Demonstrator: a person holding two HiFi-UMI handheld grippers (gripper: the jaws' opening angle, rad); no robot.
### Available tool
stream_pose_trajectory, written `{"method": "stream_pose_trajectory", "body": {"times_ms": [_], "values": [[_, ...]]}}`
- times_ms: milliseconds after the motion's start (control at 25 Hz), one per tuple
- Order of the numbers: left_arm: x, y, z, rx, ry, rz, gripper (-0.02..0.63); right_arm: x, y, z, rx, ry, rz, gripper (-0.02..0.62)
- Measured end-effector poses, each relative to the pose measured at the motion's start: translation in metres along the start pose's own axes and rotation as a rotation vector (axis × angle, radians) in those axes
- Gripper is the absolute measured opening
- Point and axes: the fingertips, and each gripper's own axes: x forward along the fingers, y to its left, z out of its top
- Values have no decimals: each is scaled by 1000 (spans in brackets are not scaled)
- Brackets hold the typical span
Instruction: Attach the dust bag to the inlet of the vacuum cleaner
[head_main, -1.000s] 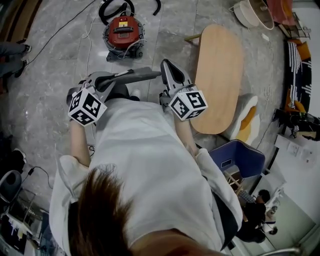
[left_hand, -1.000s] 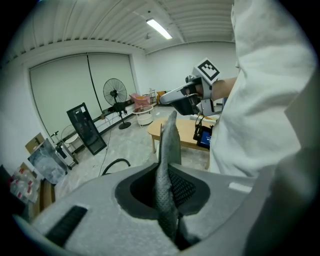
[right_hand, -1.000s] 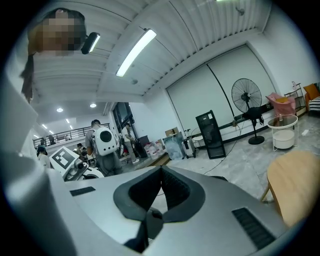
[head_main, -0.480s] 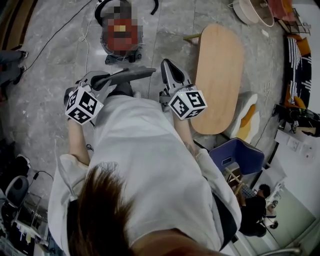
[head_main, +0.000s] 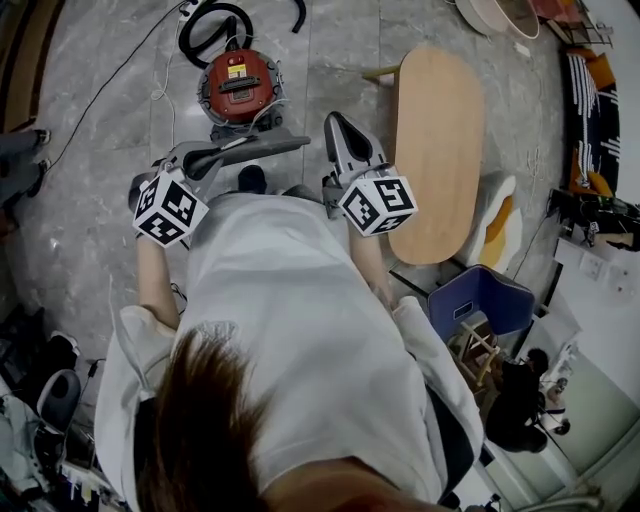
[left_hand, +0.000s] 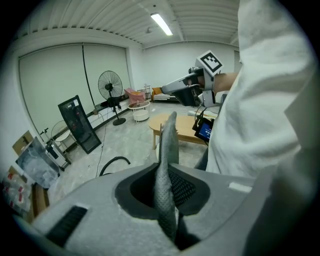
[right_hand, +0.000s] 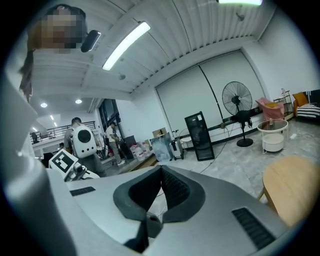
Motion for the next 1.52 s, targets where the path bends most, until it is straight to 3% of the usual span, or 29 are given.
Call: {"method": "stream_pose_trajectory", "body": {"times_ms": [400,880,1200,1360,1520], "values": [[-5,14,-2,-6,3,17,38,16,4,3,-13,10,20,3],[-4,10,14,-55,25,105,38,27,-5,20,-9,-5,154,3],[8,-2,40,-73,25,101,39,19,-21,36,-43,-2,229,3],[19,-9,48,-65,29,83,40,12,-20,32,-92,20,284,3],[34,-19,55,-51,41,64,40,2,-12,14,-262,108,378,5]]}}
